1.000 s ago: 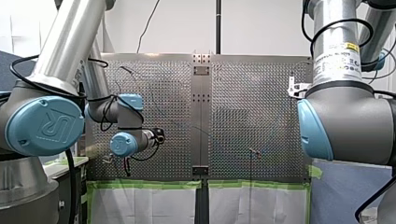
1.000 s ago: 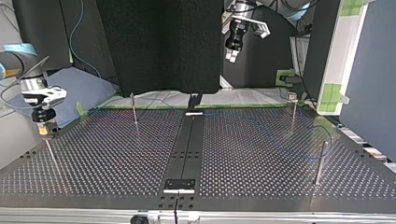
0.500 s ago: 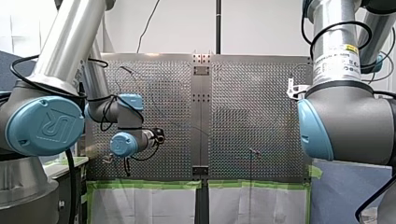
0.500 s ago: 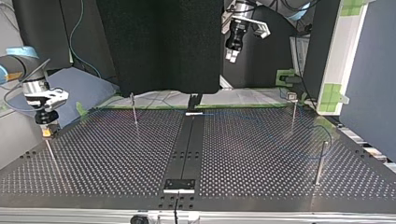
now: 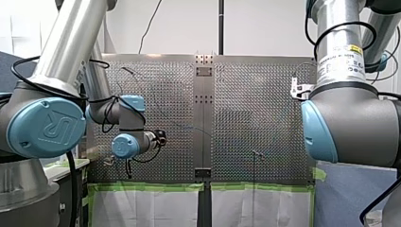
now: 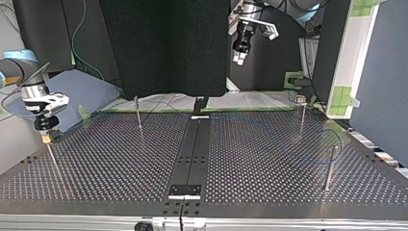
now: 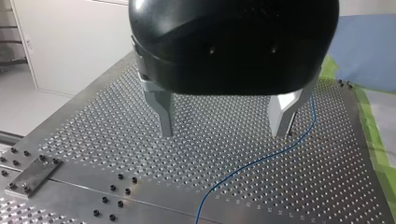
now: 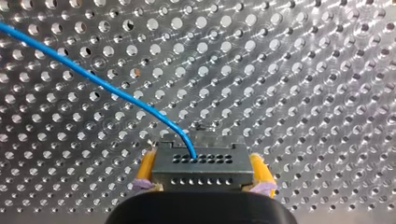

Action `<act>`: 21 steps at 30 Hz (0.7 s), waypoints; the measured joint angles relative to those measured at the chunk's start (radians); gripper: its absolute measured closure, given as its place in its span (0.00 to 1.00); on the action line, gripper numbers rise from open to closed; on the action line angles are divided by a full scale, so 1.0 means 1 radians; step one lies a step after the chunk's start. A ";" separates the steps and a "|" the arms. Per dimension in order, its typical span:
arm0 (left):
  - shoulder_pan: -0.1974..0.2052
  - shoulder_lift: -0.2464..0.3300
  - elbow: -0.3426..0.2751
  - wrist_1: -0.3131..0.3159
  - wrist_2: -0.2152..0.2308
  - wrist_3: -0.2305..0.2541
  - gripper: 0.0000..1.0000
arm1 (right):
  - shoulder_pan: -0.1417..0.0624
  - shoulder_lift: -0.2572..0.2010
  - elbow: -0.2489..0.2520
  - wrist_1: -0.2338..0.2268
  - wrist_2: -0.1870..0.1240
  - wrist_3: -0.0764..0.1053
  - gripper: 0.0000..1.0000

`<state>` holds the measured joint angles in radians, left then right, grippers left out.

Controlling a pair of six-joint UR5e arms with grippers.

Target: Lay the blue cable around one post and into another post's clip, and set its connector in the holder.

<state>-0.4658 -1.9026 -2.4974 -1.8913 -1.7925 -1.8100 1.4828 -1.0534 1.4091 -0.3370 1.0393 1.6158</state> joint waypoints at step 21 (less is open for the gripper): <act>0.004 0.000 0.000 -0.002 0.002 0.000 0.00 | -0.002 0.000 -0.006 0.021 -0.022 -0.058 1.00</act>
<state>-0.4621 -1.9026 -2.4970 -1.8931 -1.7909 -1.8100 1.4811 -1.0532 1.4035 -0.3158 1.0173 1.5575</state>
